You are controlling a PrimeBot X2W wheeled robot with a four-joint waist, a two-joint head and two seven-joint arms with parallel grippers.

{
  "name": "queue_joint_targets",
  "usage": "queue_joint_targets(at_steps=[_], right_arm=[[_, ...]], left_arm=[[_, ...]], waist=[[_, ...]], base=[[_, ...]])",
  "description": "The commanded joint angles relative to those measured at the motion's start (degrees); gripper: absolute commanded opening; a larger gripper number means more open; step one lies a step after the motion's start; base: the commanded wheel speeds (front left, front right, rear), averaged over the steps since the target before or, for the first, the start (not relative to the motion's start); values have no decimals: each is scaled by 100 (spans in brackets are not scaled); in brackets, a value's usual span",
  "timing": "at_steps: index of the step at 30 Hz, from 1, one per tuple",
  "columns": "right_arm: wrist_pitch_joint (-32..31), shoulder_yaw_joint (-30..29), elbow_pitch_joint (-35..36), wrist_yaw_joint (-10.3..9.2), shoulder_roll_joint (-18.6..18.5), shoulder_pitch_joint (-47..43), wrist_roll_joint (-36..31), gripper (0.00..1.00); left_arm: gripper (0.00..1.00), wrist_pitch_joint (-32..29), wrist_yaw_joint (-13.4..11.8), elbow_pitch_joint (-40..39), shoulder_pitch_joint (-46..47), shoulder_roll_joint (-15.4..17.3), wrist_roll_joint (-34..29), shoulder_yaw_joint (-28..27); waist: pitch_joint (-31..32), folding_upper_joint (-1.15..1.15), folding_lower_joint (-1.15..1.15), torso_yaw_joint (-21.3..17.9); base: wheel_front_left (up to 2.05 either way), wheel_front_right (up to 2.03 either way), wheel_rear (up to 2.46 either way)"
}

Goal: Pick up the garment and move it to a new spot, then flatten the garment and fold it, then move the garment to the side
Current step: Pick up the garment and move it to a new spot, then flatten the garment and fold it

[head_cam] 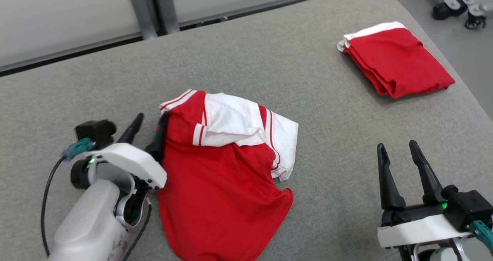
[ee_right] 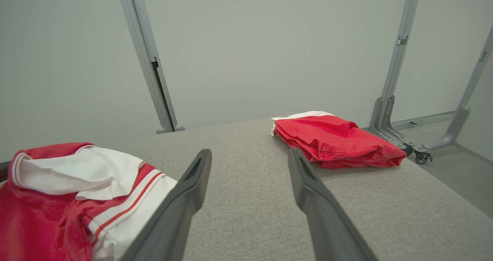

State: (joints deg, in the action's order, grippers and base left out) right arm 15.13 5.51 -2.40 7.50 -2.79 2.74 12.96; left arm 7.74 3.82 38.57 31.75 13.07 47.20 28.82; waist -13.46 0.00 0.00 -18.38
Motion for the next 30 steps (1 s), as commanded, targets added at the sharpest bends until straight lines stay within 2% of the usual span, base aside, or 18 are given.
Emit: queue_joint_targets(at_steps=[1,5,11,15,17,18,22,30], right_arm=[[0,-49,4,-2,-24,-52,-75,100],[0,-284,71,-2,-27,-218,-207,100],[0,-552,141,-1,-24,-538,-627,100],[0,-717,91,-1,-27,-791,-868,100],[0,-767,65,-2,-26,-847,-891,100],[0,-820,38,-2,-28,-933,-880,100],[0,-915,-54,-2,-26,-1068,-819,100],[0,-972,-269,-2,-26,-1165,-690,100]], left_arm=[[100,256,-63,37,-74,-11,4,-90],[100,720,-320,-349,-598,48,-278,-402],[100,736,-731,-2211,-2244,-40,-1224,-1381],[100,739,-884,-3134,-3341,-294,-1930,-1864],[100,736,-882,-3269,-3578,-385,-2066,-1968],[100,737,-851,-3423,-3983,-529,-2316,-2173],[100,738,-644,-3497,-4516,-728,-2701,-2475],[100,738,-227,-3326,-4764,-943,-3045,-2866]], waist=[[166,0,0,146],[544,0,0,419],[996,0,0,884],[1295,0,0,1231],[1345,0,0,1313],[1442,0,0,1444],[1576,0,0,1661],[1661,0,0,1853]], base=[[0,0,0],[0,0,0],[0,0,0],[0,0,0],[0,0,0],[0,0,0],[0,0,0],[0,0,0]])
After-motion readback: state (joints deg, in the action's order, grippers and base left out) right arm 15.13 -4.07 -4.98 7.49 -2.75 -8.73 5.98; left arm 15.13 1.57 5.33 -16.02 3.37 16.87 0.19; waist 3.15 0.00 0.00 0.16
